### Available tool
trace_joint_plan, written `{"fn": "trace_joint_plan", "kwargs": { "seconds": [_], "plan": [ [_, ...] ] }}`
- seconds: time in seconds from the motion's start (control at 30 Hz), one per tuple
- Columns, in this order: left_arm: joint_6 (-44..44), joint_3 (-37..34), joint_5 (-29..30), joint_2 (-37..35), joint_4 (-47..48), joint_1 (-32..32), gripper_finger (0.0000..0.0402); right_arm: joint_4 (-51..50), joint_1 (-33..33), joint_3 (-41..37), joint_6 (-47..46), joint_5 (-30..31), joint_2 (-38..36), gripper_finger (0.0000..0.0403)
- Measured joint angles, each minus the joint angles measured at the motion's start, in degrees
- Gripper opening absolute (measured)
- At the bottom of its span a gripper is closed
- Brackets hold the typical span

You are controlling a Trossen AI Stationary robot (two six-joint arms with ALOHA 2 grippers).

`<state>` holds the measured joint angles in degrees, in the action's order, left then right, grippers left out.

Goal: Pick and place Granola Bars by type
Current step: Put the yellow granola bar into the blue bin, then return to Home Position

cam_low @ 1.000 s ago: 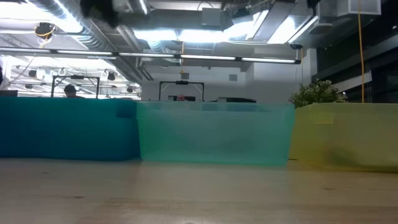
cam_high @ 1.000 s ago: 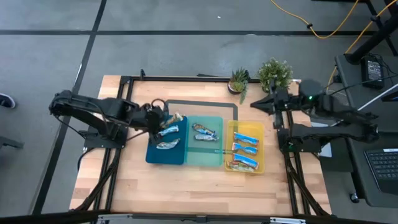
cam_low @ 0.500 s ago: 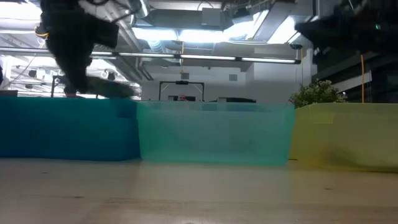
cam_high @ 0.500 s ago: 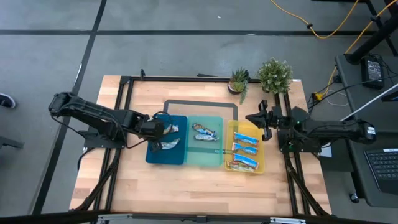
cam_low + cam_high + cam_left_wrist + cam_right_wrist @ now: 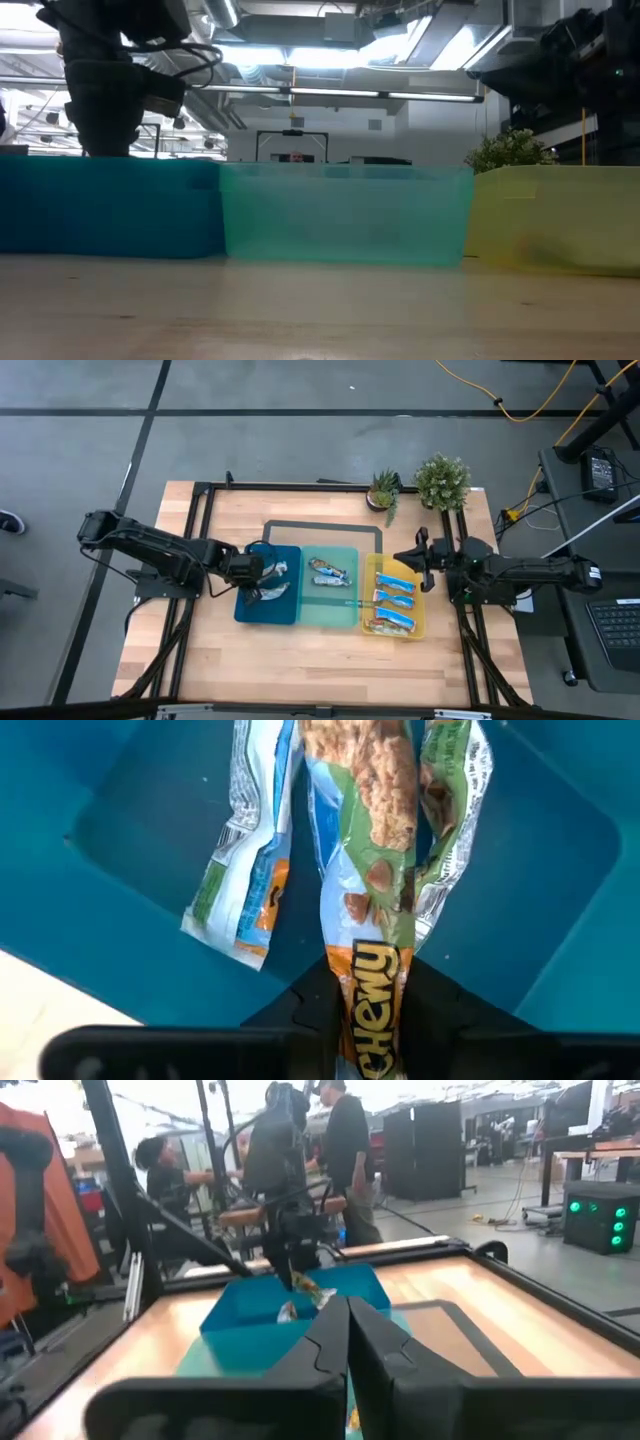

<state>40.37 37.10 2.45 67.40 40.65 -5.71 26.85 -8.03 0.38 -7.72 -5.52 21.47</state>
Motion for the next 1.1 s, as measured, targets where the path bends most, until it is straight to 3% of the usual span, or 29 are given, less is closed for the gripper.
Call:
{"fn": "trace_joint_plan", "kwargs": {
  "seconds": [0.13,0.43,0.6,0.73,0.83,1.03,1.1],
  "plan": [
    [-0.82,-0.2,-0.42,0.0,-0.43,0.25,0.0099,-1.09,0.01,0.0,1.26,0.0,0.0,0.0006],
    [0.22,3.51,-2.02,-2.29,-0.08,0.18,0.0217,-1.42,-1.48,0.0,2.97,0.92,0.0,0.0007],
    [-2.93,12.72,8.34,-8.05,-2.31,-2.18,0.0227,-1.42,-1.58,0.0,2.01,0.88,0.0,0.0007],
    [-14.41,17.86,19.11,-14.47,-13.42,-4.3,0.0206,-1.45,-1.58,0.0,2.07,1.04,0.0,0.0007],
    [-23.34,17.82,20.21,-19.77,-20.5,-3.16,0.0165,-1.53,-1.58,0.0,1.99,2.42,0.02,0.0007],
    [-32.49,13.95,8.36,-28.72,-23.0,7.05,0.0026,-1.58,-1.58,0.0,2.23,7.82,0.02,0.0007],
    [-31.5,10.6,3.98,-31.81,-22.97,11.16,0.001,-1.61,-1.58,0.0,2.27,9.9,0.02,0.0007]
  ]
}}
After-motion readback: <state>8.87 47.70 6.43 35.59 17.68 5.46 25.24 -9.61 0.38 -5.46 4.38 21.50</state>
